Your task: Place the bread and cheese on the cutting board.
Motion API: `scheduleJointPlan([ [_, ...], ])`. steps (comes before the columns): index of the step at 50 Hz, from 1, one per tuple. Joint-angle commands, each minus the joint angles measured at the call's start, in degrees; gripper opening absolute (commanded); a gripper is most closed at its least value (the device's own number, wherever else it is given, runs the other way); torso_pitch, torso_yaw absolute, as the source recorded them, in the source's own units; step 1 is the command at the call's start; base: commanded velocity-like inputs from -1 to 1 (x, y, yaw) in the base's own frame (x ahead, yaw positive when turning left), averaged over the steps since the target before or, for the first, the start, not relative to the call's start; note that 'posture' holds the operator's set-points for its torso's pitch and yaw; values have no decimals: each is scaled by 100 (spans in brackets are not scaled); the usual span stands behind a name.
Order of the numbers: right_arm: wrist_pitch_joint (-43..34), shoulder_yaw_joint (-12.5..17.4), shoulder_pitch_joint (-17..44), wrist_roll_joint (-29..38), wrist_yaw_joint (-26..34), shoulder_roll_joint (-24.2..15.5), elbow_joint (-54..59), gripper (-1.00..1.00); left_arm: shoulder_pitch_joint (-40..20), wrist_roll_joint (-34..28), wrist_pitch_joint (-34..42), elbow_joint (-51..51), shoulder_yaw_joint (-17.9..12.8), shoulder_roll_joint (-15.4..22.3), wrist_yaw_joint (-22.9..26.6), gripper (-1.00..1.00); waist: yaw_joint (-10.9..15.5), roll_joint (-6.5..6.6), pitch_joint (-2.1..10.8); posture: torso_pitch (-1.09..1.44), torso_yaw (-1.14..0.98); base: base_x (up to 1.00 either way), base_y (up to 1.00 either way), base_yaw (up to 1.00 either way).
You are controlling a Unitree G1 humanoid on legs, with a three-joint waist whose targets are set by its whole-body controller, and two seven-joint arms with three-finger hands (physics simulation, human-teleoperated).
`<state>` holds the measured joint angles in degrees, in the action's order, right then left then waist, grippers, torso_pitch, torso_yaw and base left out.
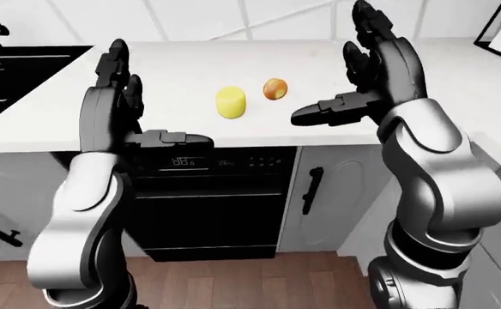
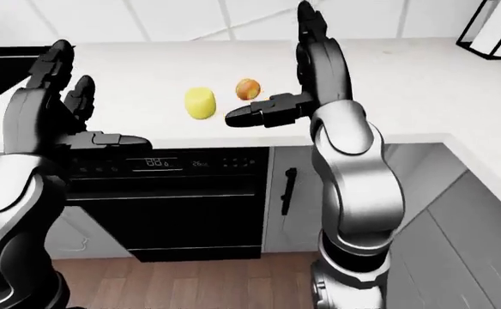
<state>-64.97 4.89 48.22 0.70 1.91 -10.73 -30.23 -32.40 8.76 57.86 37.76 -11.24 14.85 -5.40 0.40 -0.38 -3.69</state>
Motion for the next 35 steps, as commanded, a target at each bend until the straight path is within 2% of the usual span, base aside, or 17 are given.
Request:
scheduleJointPlan([
  [1,139,42,248,20,-44,-50,-185,100,-230,-33,-193,224,-76,91,22,100,2,-6,218,0,0,16,0,0],
  [5,194,30,187,12,-62,-37,-176,100,-209,-59,-220,226,-72,68,35,100,-28,148,209,0,0,20,0,0],
  [8,226,14,144,11,-64,-32,-170,100,-158,-79,-249,228,-81,55,59,100,-84,468,193,0,0,21,0,0],
  [10,208,-9,170,19,-63,-27,-166,100,-160,-84,-243,230,-91,53,66,100,-55,408,196,0,0,21,0,0],
  [11,258,-12,149,23,-54,-27,-137,100,-149,-84,-251,234,-102,50,69,100,-96,468,172,0,0,21,0,0],
  [14,269,-15,125,38,-45,-23,-146,100,-145,-94,-275,211,-112,61,81,100,-61,338,204,0,0,21,0,0],
  [18,273,0,93,56,-36,-20,-160,100,-178,0,-210,195,-158,0,68,100,-3,76,174,0,0,21,0,0],
  [20,273,5,110,57,-24,-30,-153,100,-208,10,-208,182,-147,36,49,100,26,-225,243,0,0,21,0,0],
  [22,251,18,146,55,-20,-36,-142,100,-185,-11,-248,170,-118,59,46,100,-20,-157,226,0,0,21,0,0],
  [23,228,45,173,39,-30,-25,-137,100,-167,-11,-271,156,-118,56,50,100,8,-219,191,0,0,20,0,0],
  [24,211,38,177,33,-36,-26,-135,100,-157,-14,-283,150,-117,54,50,100,-24,-177,44,0,0,4,0,0],
  [25,196,29,185,34,-41,-33,-139,100,-163,-14,-264,165,-114,54,44,100,-8,-158,111,0,0,2,0,0],
  [28,210,30,193,32,-40,-51,-124,100,-194,-11,-235,172,-109,61,43,100,-45,18,83,0,0,3,0,0],
  [30,216,13,202,37,-40,-52,-110,100,-218,2,-215,175,-129,63,38,100,-99,275,132,0,0,3,0,0],
  [31,223,2,201,43,-42,-50,-111,100,-199,-3,-239,167,-123,61,37,100,-94,104,101,0,0,3,0,0],
  [32,233,-13,179,46,-36,-41,-123,100,-161,-14,-273,168,-110,57,39,100,-84,177,287,0,0,8,0,0],
  [35,279,-44,88,76,-29,-5,-144,100,-129,-42,-350,124,-123,61,50,100,-47,211,239,0,0,13,0,0],
])
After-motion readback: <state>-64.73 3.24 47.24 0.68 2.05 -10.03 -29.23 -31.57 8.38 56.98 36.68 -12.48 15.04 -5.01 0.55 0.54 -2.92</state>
